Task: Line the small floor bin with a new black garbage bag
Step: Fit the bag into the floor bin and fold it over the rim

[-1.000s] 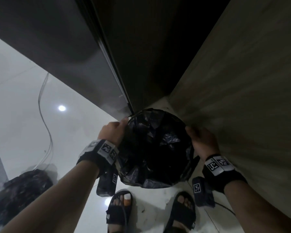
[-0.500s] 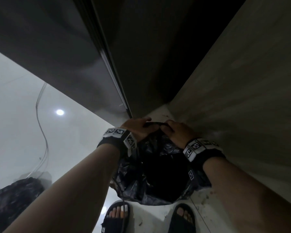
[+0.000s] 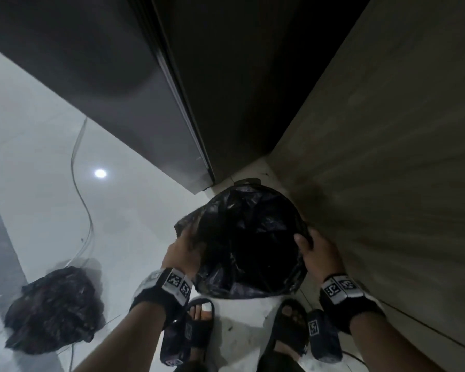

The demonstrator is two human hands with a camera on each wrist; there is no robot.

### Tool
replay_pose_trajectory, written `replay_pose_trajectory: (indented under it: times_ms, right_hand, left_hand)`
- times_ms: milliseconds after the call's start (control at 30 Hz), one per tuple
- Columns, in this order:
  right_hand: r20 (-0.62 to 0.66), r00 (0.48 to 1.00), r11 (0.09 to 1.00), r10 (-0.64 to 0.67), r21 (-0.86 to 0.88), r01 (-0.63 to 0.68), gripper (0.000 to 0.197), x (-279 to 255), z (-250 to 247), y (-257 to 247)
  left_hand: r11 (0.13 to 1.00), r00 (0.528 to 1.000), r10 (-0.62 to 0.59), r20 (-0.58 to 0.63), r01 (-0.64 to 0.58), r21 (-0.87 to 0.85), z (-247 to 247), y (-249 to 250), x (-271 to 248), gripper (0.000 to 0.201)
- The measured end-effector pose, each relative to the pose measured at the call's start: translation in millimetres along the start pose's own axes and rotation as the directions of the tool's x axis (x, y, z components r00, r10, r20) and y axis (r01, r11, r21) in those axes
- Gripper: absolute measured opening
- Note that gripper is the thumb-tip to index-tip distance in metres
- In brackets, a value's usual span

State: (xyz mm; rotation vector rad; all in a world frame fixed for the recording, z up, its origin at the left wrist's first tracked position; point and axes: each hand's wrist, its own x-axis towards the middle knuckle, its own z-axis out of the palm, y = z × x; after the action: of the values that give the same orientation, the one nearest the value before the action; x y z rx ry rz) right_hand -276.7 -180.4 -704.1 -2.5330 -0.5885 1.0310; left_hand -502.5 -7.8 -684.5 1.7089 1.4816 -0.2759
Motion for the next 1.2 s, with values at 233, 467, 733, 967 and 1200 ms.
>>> replay_pose_trajectory:
  times_ms: [233,467,733,967,1200]
  right_hand:
    - [0.148,0.848,0.647,-0.508,-0.584,0.49,0.04,-33,42,-45]
    - [0.475,0.877,0.344,-0.078,-0.812,0.471,0.047,-27,42,-31]
    - [0.331,0.82,0.591,-0.466,-0.573,0.568,0.047,-5,45,-90]
    - [0.371,0.859,0.818,-0.352,-0.323,0.475,0.084,35,26,-96]
    - [0.006,0.894,0.888,-0.447,-0.12,0.445,0.056,-11,-16,-64]
  left_hand:
    - [0.413,0.702,0.633,0.325,-0.662,0.625,28,35,-10,0.027]
    - [0.024,0.827,0.211,0.521,-0.538,0.843,31,43,18,0.058]
    - [0.364,0.765,0.378,0.522,-0.641,0.676,39,59,6,0.065]
    - [0.172,0.762,0.284,0.582,-0.638,0.751,31,27,0,0.139]
    - [0.694,0.842,0.49,0.227,-0.534,0.483,-22,38,-13,0.106]
